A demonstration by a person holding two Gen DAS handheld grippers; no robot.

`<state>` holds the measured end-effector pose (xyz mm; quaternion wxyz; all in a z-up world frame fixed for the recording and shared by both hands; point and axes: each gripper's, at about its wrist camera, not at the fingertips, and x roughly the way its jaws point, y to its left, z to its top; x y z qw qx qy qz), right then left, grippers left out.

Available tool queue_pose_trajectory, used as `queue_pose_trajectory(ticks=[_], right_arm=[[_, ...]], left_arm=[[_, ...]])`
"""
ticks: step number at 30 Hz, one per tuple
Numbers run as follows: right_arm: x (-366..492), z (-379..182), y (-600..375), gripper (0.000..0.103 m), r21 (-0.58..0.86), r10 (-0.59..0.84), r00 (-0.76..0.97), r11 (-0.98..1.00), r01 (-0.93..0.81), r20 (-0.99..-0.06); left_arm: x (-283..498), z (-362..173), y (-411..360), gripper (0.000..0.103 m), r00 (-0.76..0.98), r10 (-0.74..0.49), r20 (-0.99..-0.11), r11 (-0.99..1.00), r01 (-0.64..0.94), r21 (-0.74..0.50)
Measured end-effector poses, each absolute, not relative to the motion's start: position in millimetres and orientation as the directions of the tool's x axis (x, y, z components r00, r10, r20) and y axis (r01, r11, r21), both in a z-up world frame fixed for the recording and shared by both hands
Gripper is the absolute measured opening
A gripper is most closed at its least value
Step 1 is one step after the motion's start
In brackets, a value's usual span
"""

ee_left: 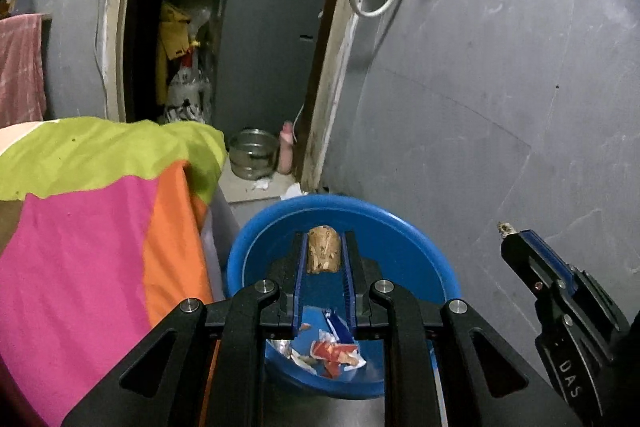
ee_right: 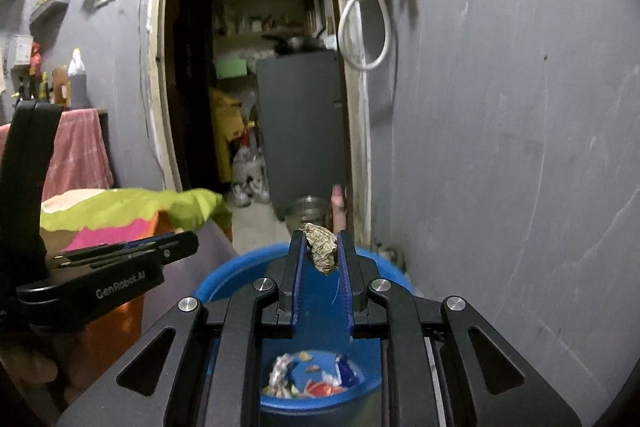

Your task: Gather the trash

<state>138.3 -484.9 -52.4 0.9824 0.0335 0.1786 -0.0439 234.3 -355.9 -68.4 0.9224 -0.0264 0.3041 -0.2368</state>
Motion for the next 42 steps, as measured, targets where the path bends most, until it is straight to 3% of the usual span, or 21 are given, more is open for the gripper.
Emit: queue_pose_trajectory(ticks=[6, 10, 17, 22, 24, 28, 30, 35, 39, 42], right_arm=[[141, -55, -491, 0.015, 0.062, -0.091, 0.919, 0.99, 0.124, -0.384], [143, -53, -497, 0.027, 0.081, -0.083, 0.92, 0.989, 0.123, -0.382], [139, -37, -498, 0.027, 0.081, -0.091, 0.935, 0.989, 0.126, -0.342], [128, -18, -494, 0.027, 0.076, -0.101, 0.948, 0.989, 0.13, -0.303], [123, -10, -491, 0.027, 0.071, -0.104, 0.953, 0.989, 0.129, -0.285], [110, 9, -483, 0.029, 0.053, -0.107, 0.964, 0.991, 0.124, -0.242], [104, 18, -478, 0.043, 0.048, -0.104, 0.97, 0.992, 0.117, -0.221], [91, 38, -465, 0.044, 0.033, -0.097, 0.979, 0.994, 0.105, -0.178], [78, 52, -453, 0.056, 0.028, -0.094, 0.985, 0.995, 0.099, -0.142], [66, 60, -445, 0.07, 0.028, -0.09, 0.989, 0.995, 0.094, -0.115]], left_arm=[[237, -72, -357, 0.016, 0.682, -0.465, -0.564, 0.878, 0.436, -0.196], [240, -69, -356, 0.024, 0.676, -0.475, -0.563, 0.873, 0.44, -0.209], [238, -59, -348, 0.024, 0.689, -0.488, -0.536, 0.87, 0.434, -0.234], [228, -37, -335, 0.027, 0.719, -0.493, -0.489, 0.869, 0.432, -0.242], [222, -27, -327, 0.034, 0.736, -0.499, -0.458, 0.867, 0.433, -0.248], [208, -3, -311, 0.035, 0.769, -0.501, -0.396, 0.865, 0.437, -0.246], [200, 9, -302, 0.043, 0.783, -0.503, -0.365, 0.864, 0.44, -0.245], [183, 34, -282, 0.049, 0.815, -0.491, -0.307, 0.869, 0.438, -0.229], [166, 48, -267, 0.07, 0.837, -0.476, -0.269, 0.878, 0.432, -0.207], [152, 58, -255, 0.074, 0.846, -0.477, -0.236, 0.877, 0.441, -0.192]])
